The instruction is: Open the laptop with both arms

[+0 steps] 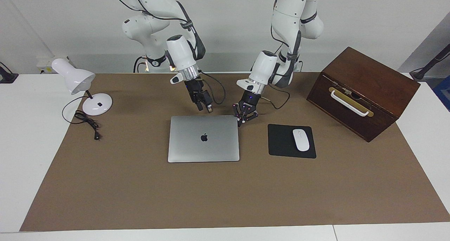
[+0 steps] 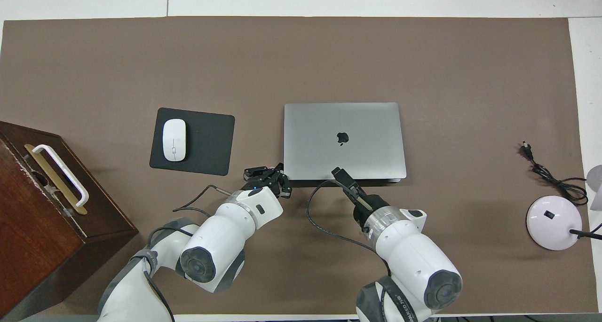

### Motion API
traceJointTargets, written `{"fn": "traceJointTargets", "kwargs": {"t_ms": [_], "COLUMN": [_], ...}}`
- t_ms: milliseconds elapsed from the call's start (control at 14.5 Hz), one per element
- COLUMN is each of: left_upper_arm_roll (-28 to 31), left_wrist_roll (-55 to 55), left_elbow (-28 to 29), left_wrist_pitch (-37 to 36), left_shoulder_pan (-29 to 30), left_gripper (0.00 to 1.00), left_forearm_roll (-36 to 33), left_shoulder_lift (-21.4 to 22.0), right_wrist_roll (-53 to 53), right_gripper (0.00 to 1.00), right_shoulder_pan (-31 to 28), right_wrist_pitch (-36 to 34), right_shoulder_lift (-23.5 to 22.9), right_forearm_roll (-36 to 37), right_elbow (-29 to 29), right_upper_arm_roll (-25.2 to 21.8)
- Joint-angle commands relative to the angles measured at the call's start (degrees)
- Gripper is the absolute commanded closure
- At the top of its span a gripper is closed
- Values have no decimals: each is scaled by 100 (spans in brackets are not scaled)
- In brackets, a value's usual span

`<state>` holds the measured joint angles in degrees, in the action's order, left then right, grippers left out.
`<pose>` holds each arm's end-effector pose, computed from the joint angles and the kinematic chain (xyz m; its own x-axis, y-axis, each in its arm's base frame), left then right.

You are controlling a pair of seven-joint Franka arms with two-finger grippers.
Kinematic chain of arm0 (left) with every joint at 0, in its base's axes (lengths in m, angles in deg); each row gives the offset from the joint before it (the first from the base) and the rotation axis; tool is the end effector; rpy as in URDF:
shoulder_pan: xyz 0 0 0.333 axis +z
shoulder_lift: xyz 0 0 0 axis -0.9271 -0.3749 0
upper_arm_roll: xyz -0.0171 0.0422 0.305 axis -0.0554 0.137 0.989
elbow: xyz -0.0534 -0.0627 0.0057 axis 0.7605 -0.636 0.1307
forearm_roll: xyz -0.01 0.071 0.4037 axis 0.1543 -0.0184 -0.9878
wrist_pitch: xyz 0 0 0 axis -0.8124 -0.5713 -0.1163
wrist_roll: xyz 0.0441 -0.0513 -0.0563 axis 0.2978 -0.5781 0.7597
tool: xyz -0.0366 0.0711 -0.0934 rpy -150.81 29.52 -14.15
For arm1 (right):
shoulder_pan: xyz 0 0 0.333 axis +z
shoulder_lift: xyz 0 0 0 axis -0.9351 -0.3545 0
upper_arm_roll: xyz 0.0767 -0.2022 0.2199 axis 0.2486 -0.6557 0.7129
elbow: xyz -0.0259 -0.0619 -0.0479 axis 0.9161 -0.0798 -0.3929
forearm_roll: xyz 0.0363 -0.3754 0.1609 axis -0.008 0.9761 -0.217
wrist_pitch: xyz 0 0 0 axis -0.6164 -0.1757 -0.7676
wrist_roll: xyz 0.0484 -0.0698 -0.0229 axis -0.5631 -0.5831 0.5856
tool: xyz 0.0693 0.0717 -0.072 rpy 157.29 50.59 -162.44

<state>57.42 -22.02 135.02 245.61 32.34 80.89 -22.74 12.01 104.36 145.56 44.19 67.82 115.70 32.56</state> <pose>0.4113 -0.3325 0.2355 0.7207 -0.2633 0.6413 -0.4602 -0.8735 0.1585 0.4109 0.2552 0.2778 0.5996 -0.7961 0.0820 -0.5967 -0.5130 -0.6170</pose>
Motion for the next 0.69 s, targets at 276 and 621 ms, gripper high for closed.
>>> {"fn": "traceJointTargets", "kwargs": {"t_ms": [276, 621], "left_upper_arm_roll": [72, 81], "left_wrist_roll": [-42, -112], "left_elbow": [-220, -202], "left_wrist_pitch": [119, 119], "left_shoulder_pan": [-136, -145], "left_gripper": [100, 100], "left_forearm_roll": [102, 84], "left_shoulder_lift": [-219, -210], "right_wrist_roll": [126, 82], "right_gripper": [0, 0], "right_shoulder_pan": [-50, 12], "right_wrist_pitch": [87, -1], "right_shoulder_lift": [-265, -309], "right_forearm_roll": [-41, -41], "right_elbow": [-259, -452], "right_upper_arm_roll": [46, 46]}}
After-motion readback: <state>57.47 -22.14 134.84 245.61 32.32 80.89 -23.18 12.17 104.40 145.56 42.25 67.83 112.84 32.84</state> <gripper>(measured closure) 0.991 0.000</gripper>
